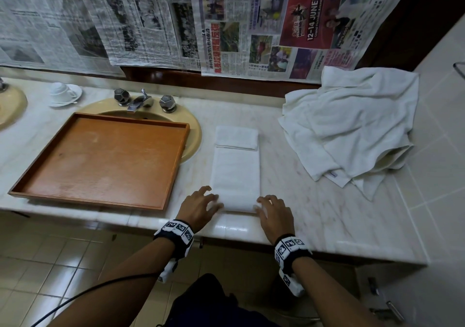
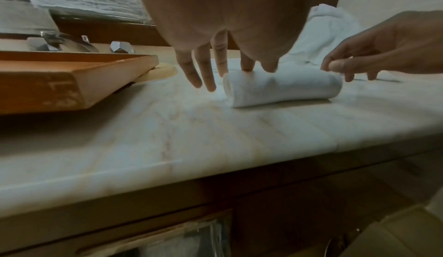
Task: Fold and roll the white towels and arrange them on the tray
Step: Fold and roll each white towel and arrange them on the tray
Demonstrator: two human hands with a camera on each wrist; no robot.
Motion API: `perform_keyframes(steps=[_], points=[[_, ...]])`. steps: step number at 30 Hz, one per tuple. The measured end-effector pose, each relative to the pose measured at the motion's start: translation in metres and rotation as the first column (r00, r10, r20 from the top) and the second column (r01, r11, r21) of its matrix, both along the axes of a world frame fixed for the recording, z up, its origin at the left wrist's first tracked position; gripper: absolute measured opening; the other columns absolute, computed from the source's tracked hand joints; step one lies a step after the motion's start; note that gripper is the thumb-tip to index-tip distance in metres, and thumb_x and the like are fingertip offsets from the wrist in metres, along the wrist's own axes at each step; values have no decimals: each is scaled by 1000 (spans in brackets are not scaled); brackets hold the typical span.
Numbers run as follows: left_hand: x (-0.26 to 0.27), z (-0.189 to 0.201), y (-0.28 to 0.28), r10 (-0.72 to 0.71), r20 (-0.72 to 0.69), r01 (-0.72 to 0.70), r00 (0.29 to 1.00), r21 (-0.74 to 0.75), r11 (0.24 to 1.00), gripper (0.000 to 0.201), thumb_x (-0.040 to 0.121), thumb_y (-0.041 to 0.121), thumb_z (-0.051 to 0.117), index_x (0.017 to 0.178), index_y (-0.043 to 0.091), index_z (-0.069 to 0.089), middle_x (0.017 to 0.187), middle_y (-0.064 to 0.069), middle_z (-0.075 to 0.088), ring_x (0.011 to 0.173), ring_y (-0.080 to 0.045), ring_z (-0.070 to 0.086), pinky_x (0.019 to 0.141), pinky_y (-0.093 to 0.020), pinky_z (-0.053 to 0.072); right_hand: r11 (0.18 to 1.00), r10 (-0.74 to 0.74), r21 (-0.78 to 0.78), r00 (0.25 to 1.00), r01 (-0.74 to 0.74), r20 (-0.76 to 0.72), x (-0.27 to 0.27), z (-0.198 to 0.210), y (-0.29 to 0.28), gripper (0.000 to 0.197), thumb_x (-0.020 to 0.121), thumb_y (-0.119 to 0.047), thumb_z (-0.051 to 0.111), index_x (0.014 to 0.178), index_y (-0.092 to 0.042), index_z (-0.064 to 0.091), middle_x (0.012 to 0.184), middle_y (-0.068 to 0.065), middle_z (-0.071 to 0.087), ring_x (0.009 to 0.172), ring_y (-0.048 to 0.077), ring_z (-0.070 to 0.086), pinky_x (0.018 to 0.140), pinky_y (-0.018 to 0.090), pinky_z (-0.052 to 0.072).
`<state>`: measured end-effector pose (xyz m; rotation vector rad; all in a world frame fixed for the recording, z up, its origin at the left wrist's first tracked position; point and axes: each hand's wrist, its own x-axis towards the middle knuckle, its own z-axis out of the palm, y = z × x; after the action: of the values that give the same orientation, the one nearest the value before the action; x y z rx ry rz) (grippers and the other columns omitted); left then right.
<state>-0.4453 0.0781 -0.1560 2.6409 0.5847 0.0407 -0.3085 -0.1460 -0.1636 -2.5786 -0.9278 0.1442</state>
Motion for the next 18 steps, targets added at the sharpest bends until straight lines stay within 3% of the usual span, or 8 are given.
perform_keyframes(steps=[3, 7, 10, 14, 18], points=[[-3, -1, 1, -50, -144, 69, 988, 130, 989, 59, 85, 60, 61, 137, 33, 53, 147, -1, 44, 125, -27, 47, 97, -42, 41, 994, 76, -81, 997, -76, -5, -1, -6, -8, 46, 83, -44, 70, 125, -29, 59, 125, -6, 55, 103, 20, 55, 77, 38, 50], [12, 5, -4, -30, -219, 68, 975, 168, 983, 64, 86, 50, 65, 143, 28, 46, 152, -5, 33, 133, -28, 37, 103, -43, 36, 992, 71, -96, 995, -77, -69, 6, -4, 5, 54, 79, -17, 75, 129, -20, 57, 137, -1, 50, 113, 26, 52, 85, 41, 49], [20, 8, -4, -42, -204, 83, 978, 199, 976, 54, 86, 43, 68, 133, 20, 55, 145, -7, 37, 128, -28, 41, 98, -41, 39, 996, 61, -66, 995, -66, -80, 14, -4, 14, 48, 76, -5, 72, 120, -18, 61, 132, -1, 51, 109, 25, 51, 78, 40, 51], [13, 4, -5, -112, -146, 137, 983, 174, 975, 41, 86, 35, 70, 119, 13, 62, 127, -7, 48, 114, -28, 49, 89, -39, 42, 988, 128, -67, 982, -138, -138, 20, -7, 6, 43, 82, -14, 71, 122, -19, 57, 127, -7, 50, 108, 19, 52, 83, 36, 49], [2, 1, -6, -138, -79, 136, 987, -31, 990, 38, 90, 27, 67, 122, 8, 62, 118, -8, 51, 105, -28, 51, 89, -37, 43, 984, 170, -13, 953, -179, -249, 23, -7, -4, 36, 88, -25, 66, 122, -17, 58, 124, -5, 56, 102, 20, 59, 91, 37, 48]])
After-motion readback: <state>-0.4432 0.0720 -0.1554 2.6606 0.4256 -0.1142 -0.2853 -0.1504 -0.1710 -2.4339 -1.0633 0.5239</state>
